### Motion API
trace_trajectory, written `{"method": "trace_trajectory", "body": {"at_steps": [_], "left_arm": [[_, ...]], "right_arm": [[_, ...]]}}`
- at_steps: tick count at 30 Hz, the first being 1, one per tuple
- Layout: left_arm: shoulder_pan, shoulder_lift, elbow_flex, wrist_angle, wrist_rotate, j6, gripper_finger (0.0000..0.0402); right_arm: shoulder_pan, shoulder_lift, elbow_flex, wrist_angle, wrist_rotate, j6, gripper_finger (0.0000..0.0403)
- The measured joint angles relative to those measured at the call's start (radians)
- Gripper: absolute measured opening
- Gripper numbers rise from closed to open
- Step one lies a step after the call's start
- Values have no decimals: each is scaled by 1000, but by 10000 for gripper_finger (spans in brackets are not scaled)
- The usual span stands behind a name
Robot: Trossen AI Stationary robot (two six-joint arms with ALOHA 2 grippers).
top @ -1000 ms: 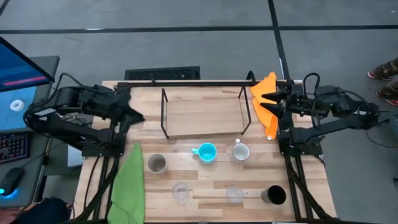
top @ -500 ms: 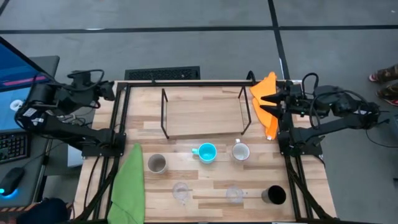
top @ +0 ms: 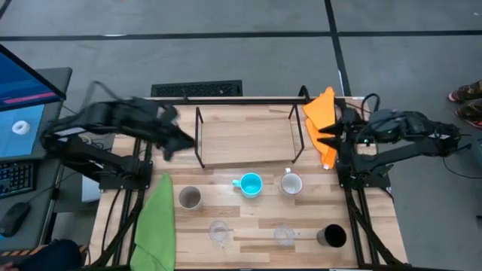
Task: Stack small to large cups/mugs on shelf
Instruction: Put the gray cup on the shelf
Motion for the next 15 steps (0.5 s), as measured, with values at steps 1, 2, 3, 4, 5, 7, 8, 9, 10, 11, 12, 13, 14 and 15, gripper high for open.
{"method": "trace_trajectory", "body": {"at_steps": [1, 2, 3, 4, 5, 7, 8, 9, 10, 11, 12, 13, 14, 15], "left_arm": [[-12, 30, 0, -21, 46, -16, 135], [-27, 58, 0, -49, 81, -31, 135], [-49, 85, 0, -84, 106, -49, 135], [-72, 111, 0, -123, 118, -68, 135], [-95, 131, -1, -155, 123, -83, 135], [-147, 163, -1, -201, 121, -102, 135], [-172, 173, -1, -215, 104, -121, 135], [-198, 180, -1, -230, 83, -143, 135], [-222, 186, -1, -241, 61, -164, 135], [-246, 190, -1, -248, 30, -185, 135], [-273, 192, -1, -260, -5, -207, 136], [-299, 192, -1, -274, -42, -220, 137], [-325, 192, -1, -285, -80, -219, 140], [-349, 192, -1, -289, -117, -208, 145]], "right_arm": [[0, 5, -1, -23, -17, 13, 201], [0, 11, -1, -42, -31, 28, 201], [0, 16, -1, -57, -47, 43, 201], [0, 17, -1, -71, -61, 53, 201], [0, 18, -1, -85, -77, 59, 201], [0, 18, -1, -105, -100, 66, 201], [0, 18, -1, -114, -102, 67, 201], [0, 18, -1, -122, -102, 67, 201], [0, 18, -1, -126, -102, 67, 201], [0, 17, -1, -134, -102, 67, 201], [0, 17, -1, -146, -102, 67, 201], [0, 18, -1, -156, -102, 67, 201], [0, 18, -1, -166, -102, 67, 201], [0, 18, -1, -175, -102, 66, 201]]}}
